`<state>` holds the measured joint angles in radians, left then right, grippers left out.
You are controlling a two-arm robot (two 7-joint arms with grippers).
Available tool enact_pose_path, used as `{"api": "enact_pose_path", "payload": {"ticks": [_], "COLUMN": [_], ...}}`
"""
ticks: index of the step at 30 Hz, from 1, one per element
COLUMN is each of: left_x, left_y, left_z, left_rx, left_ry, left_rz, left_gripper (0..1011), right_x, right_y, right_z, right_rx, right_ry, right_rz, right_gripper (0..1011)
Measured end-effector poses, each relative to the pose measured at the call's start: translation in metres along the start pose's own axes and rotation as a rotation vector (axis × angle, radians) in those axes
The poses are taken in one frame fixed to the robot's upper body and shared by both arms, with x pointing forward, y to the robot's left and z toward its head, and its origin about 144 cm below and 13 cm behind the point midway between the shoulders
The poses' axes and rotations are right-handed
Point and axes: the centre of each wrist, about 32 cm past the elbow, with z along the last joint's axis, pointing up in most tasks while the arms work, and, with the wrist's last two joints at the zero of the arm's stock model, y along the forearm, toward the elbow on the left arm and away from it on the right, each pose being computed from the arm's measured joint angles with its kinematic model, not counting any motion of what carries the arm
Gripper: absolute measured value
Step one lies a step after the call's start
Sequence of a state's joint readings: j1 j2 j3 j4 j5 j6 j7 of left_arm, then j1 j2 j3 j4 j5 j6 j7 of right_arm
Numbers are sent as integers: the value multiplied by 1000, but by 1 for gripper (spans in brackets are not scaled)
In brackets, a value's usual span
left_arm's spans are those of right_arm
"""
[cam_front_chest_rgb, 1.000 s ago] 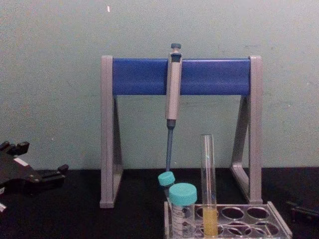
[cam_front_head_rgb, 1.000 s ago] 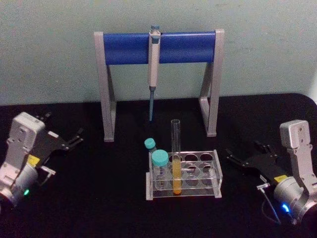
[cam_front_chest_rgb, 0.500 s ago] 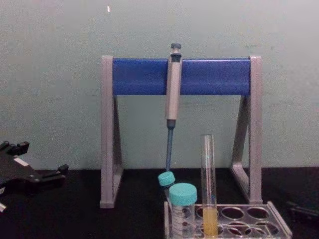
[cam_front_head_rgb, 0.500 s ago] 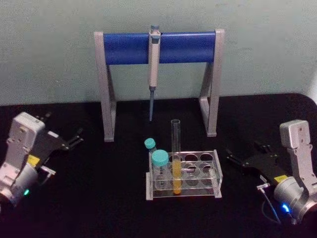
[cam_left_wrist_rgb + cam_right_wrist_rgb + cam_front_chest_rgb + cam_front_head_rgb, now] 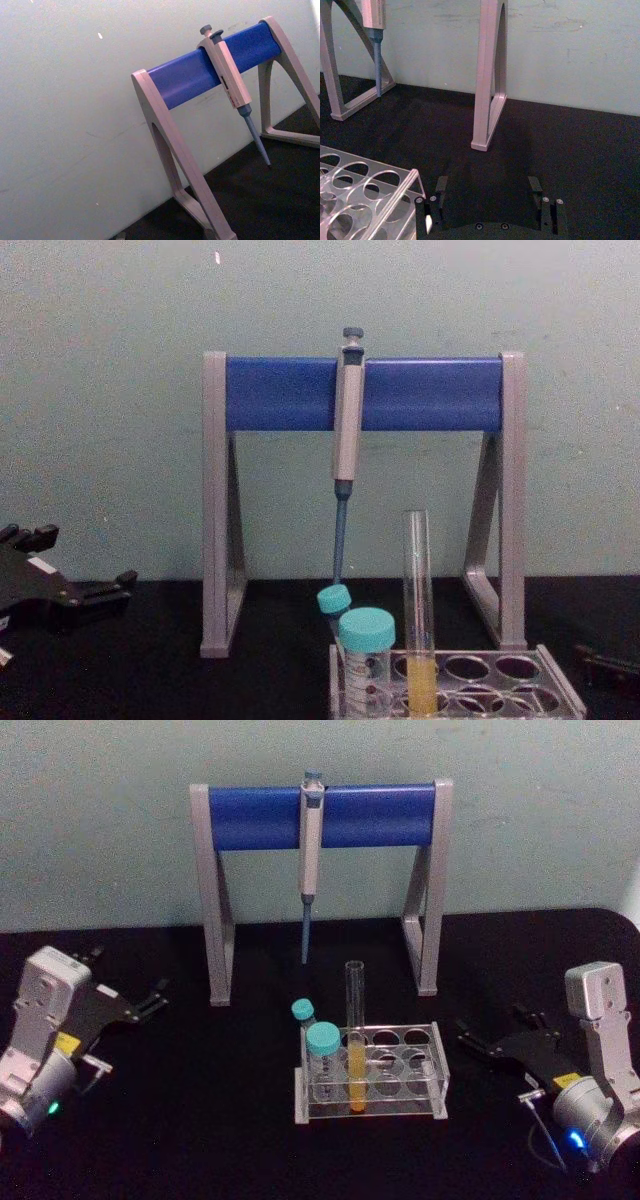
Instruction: Pick up the test tube from the test tube rack, shake it, then place it back into the test tube rack.
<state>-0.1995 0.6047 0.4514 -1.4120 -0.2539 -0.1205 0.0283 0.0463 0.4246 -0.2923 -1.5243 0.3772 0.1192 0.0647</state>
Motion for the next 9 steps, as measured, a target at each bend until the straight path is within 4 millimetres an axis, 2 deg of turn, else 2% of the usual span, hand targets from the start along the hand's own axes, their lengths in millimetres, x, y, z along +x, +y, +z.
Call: {"api": "enact_pose_path", "payload": {"ticks": [9], "left_x": [0], "left_y": [0], "left_z": [0], "left_rx": [0], "left_ry": [0], "left_rz": [0], "left_gripper": [1001], "right_x": [0], "right_y": [0], "right_z": [0], "right_rx": [0], "right_ry": [0], "right_rz": [0], "right_gripper": [1000]}}
